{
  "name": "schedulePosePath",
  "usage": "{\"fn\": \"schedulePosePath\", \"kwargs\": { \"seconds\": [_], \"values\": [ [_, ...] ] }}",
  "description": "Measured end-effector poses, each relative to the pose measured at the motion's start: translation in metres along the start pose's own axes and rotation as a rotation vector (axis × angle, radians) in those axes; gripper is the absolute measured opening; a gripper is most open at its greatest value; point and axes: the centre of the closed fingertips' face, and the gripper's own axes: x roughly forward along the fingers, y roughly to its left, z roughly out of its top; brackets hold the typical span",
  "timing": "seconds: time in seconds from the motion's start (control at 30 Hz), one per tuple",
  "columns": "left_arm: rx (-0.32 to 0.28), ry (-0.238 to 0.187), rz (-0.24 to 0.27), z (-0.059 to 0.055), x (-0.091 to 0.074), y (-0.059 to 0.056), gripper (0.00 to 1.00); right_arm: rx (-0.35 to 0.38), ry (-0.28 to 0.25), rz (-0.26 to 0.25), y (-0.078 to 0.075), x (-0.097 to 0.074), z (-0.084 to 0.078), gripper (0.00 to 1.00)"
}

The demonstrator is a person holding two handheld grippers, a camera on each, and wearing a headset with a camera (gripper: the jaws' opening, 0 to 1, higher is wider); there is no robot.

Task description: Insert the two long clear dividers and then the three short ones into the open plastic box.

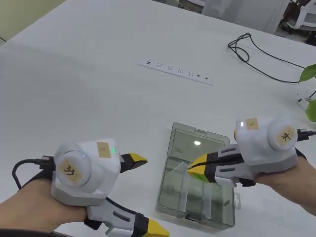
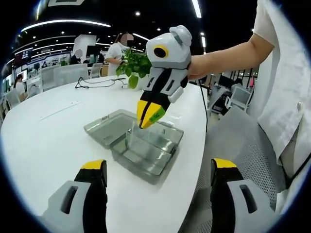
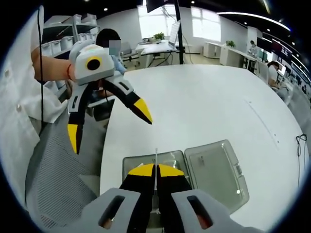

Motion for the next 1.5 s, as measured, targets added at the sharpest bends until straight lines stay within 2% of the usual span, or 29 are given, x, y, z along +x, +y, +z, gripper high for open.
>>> {"fn": "schedulePosePath", "kwargs": {
  "seconds": [0.13,0.33,0.63,0.83,1.0,1.5],
  "values": [
    [0.001,0.0,-0.001,0.0,0.0,0.0,0.89,0.004,-0.008,0.006,0.001,0.001,0.001,0.02],
    [-0.003,0.0,-0.005,0.0,0.001,-0.001,0.89,0.041,-0.048,0.017,0.0,0.001,0.002,0.02],
    [-0.007,0.002,-0.006,-0.001,0.001,-0.001,0.89,0.004,-0.061,0.021,0.003,0.005,0.001,0.02],
    [-0.009,0.003,-0.008,-0.002,0.002,-0.001,0.89,-0.02,-0.041,0.021,0.005,0.013,0.002,0.02],
    [-0.012,0.001,-0.009,-0.002,0.003,-0.001,0.89,-0.056,-0.001,0.02,0.007,0.022,-0.003,0.02],
    [-0.017,0.004,-0.011,-0.003,0.003,0.0,0.89,-0.094,0.058,0.042,0.007,0.038,-0.015,0.02]
  ]
}}
